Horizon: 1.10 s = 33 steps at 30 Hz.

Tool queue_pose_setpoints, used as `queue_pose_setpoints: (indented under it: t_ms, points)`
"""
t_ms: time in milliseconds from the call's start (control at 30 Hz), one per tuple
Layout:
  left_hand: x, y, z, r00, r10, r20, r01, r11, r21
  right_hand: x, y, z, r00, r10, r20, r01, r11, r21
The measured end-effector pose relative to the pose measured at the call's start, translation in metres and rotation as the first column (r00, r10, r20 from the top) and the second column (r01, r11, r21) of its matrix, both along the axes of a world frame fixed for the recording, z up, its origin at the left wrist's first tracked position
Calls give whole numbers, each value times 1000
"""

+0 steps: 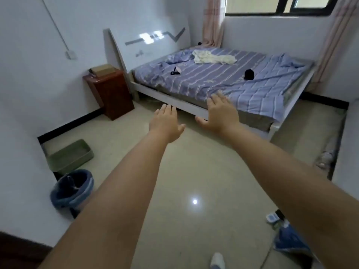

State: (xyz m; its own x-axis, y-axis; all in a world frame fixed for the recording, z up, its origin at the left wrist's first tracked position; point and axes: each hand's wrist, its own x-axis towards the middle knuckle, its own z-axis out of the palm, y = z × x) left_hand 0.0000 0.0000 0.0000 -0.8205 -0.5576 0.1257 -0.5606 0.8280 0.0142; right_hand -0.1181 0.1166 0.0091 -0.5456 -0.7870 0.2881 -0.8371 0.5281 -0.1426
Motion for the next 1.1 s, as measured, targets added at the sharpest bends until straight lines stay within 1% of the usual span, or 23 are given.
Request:
queue_pose_setpoints:
  t_ms: [33, 67, 167, 233, 300, 400, 567, 733, 800, 933, 1100]
  points:
    - [-10, -9, -11, 999, 17, 45, -18, 1000, 6, -9, -11, -13, 1000, -16, 8, 16, 999, 43]
    - [-24, -24, -25, 999, 7, 53, -8, 1000, 23, -23, -24, -27, 1000, -8, 18, 7, 999, 54]
    - [-73, -78, -66, 993, 24, 116, -31, 998, 57, -75, -71, -75, 994, -9, 107, -3, 994, 107]
    - [-113, -118, -79, 987, 31, 155, -45, 995, 86, -119, -109, -92, 987, -23, 157, 1, 990, 138]
    - [-151, -159, -81, 978, 56, 199, -78, 991, 107, -163, -148, -97, 980, -27, 195, -8, 984, 176]
    - [-204, -223, -71, 974, 66, 215, -93, 989, 119, -225, -210, -90, 975, -31, 221, -13, 980, 197]
    - [-278, -339, -51, 975, 120, 185, -140, 985, 99, -315, -325, -64, 983, 2, 185, -35, 984, 176]
    - [-357, -479, -53, 976, 172, 135, -179, 983, 46, -406, -463, -57, 987, 49, 153, -70, 988, 136]
    - [-389, -535, -55, 973, 191, 126, -199, 979, 49, -442, -515, -58, 988, 39, 151, -59, 989, 134]
    - [-452, -638, -51, 970, 181, 161, -195, 978, 77, -513, -610, -56, 982, -9, 187, -22, 987, 162]
    - [-544, -760, -47, 979, 133, 156, -146, 986, 76, -609, -720, -61, 972, -67, 226, 20, 979, 201]
